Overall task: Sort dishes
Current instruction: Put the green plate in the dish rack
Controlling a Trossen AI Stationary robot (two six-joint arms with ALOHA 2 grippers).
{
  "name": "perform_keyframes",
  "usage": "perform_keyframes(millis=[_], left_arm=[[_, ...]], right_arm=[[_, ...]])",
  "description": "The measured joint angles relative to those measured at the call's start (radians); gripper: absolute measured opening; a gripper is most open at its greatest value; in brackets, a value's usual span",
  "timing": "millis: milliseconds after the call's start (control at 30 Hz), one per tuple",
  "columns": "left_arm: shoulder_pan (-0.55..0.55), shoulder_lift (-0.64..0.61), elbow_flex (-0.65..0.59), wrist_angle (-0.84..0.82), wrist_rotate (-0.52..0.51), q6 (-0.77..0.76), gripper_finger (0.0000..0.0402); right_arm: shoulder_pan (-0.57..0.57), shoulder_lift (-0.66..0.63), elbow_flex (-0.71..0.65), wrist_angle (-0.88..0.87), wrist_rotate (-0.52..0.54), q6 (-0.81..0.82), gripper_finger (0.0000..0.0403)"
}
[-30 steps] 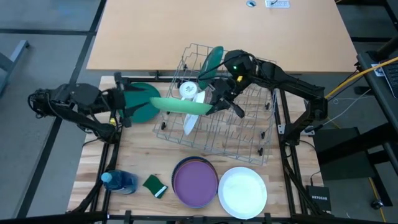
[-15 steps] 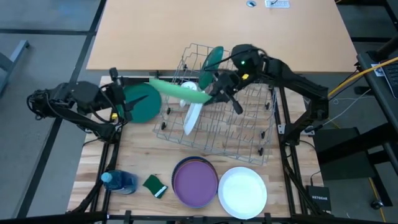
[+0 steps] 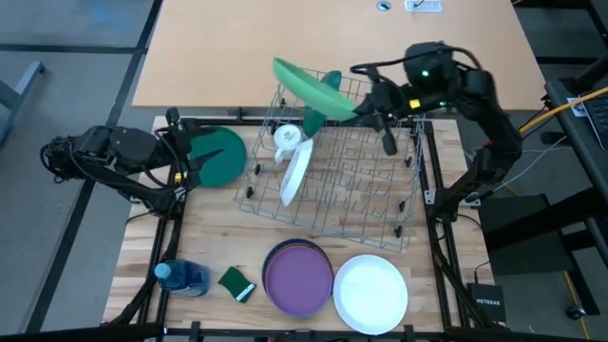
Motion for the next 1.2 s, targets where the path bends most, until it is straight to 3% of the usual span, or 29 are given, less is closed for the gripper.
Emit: perform_keyframes(millis=[267,633,800,967,1200], left_arm=[[0.000,0.003,-0.004,-0.064,0.000,-0.108,0.0219],[0.000,0.018,-0.004,-0.099,0.000,-0.150,0.0219],[0.000,0.032,-0.004,-0.158,0.001,-0.167,0.0219],[0.000,0.051,-0.004,-0.160,0.000,-0.186,0.0219],[0.000,0.089,-0.004,-0.159,0.000,-0.188,0.0219]], right_arm=[[-0.006,-0.070,-0.033,-0.237,0.266,0.123,0.0012],[-0.004,-0.168,-0.033,-0.375,0.415,0.295,0.0012],[-0.003,-0.272,-0.108,-0.361,0.460,0.363,0.0012],[-0.003,-0.431,-0.363,-0.200,0.498,0.417,0.0012],[-0.003,-0.740,-0.978,0.344,0.485,0.420,0.0012]])
